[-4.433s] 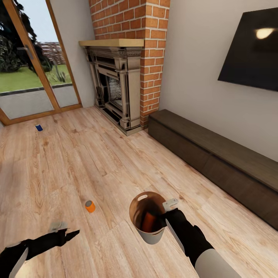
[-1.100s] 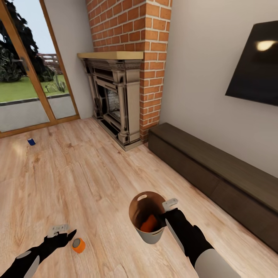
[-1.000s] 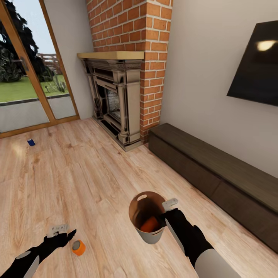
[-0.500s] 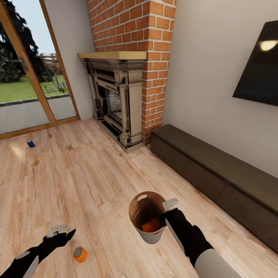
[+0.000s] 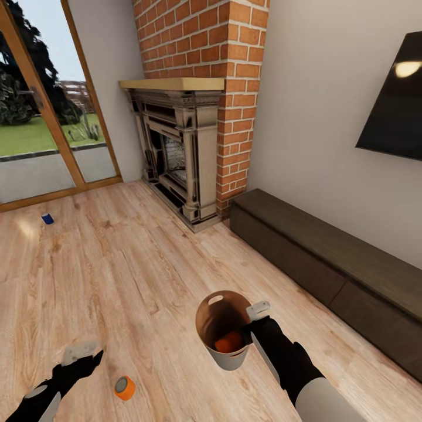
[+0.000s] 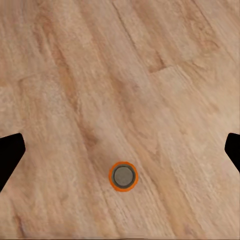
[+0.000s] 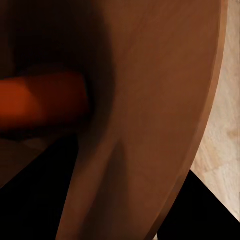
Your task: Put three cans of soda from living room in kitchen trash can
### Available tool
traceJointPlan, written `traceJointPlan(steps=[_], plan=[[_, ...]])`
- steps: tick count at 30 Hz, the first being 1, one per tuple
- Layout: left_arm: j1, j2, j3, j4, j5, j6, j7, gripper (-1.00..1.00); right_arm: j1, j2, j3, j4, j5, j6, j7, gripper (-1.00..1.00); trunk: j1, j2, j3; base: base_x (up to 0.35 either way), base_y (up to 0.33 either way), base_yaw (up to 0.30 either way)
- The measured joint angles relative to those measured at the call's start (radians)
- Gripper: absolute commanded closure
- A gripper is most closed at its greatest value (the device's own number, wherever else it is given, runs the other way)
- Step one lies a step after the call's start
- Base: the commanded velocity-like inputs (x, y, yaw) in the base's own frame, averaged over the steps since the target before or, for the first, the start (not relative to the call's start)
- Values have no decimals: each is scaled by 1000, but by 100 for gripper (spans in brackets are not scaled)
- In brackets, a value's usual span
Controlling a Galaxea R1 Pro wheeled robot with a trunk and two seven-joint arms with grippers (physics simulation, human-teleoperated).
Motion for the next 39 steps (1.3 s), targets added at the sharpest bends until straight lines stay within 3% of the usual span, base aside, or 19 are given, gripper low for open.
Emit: traceJointPlan(steps=[1,3,9,18,22,32,39], plan=[[0,-24,-3,14,0,-9,49,-100,0,0,0,0,-1,0,0,100,0,0,0,0,0,0],[0,-49,-5,20,-1,-14,76,-100,0,0,-1,0,-1,0,0,100,0,0,0,0,0,0],[0,-72,-6,21,-1,-23,100,-100,0,0,-1,0,-1,0,0,100,0,0,0,0,0,0],[0,-76,-7,22,-8,-76,103,-100,1,0,0,2,-7,0,0,100,0,0,0,43,-2,0],[0,-77,-7,22,-16,-78,103,-100,0,0,-1,1,7,1,0,100,0,0,0,84,-4,0],[0,-77,-7,22,-21,-79,103,-100,0,0,-1,2,-2,0,0,100,0,0,0,27,0,0],[0,-77,-7,22,-21,-79,103,-100,0,0,0,2,3,0,0,100,0,0,0,222,6,0]])
